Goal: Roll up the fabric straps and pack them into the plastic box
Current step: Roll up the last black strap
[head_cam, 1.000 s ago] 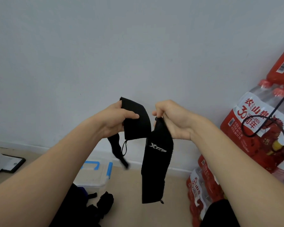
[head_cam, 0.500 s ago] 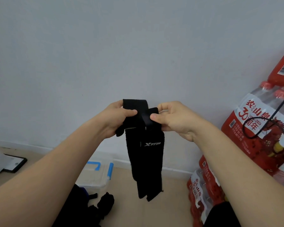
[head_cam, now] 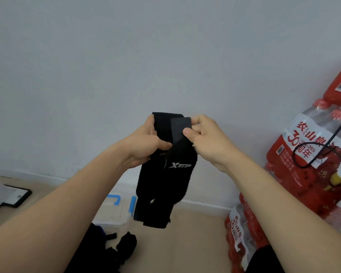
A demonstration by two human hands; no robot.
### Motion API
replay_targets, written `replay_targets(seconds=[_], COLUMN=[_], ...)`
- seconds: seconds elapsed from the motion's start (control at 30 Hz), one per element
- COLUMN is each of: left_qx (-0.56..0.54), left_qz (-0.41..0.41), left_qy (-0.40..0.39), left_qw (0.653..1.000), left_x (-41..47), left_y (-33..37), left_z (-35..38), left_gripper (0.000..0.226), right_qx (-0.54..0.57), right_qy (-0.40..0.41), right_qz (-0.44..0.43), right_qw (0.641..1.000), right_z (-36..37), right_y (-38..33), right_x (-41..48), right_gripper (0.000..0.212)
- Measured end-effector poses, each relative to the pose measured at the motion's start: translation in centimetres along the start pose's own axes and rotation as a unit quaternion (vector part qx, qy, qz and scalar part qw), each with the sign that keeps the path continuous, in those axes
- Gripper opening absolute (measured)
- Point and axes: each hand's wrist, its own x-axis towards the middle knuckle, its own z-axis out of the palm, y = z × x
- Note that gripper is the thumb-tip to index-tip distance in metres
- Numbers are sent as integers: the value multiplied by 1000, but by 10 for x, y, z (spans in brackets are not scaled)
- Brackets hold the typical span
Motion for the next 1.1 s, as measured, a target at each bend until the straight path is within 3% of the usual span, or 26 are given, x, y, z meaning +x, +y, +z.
replay_targets(seconds=[0.13,0.3,0.47,0.6,0.8,0.97,1.1], left_qx=[20,-13,-65,-152,-197,-171,-192], left_qz=[-7,0,1,30,-16,-99,-116], left_qy=[-15,-20,2,77,208,223,221], left_qw=[1000,1000,998,985,958,955,949], left_x=[-3,-5,-5,-6,-2,-1,2], left_y=[3,6,7,10,12,6,3], left_z=[1,4,11,18,24,23,25], left_gripper=[85,88,76,34,25,25,33], right_qx=[-50,-83,-140,-179,35,-76,-137], right_qy=[60,153,191,125,-45,-68,-69], right_qz=[-25,-41,-45,25,94,115,109], right_qw=[997,984,971,976,994,988,982], right_z=[9,17,22,29,34,27,24], right_y=[0,-2,-3,-2,-2,-2,-10], right_x=[-2,0,-1,-3,-6,-4,0], right_gripper=[3,11,16,46,42,39,36])
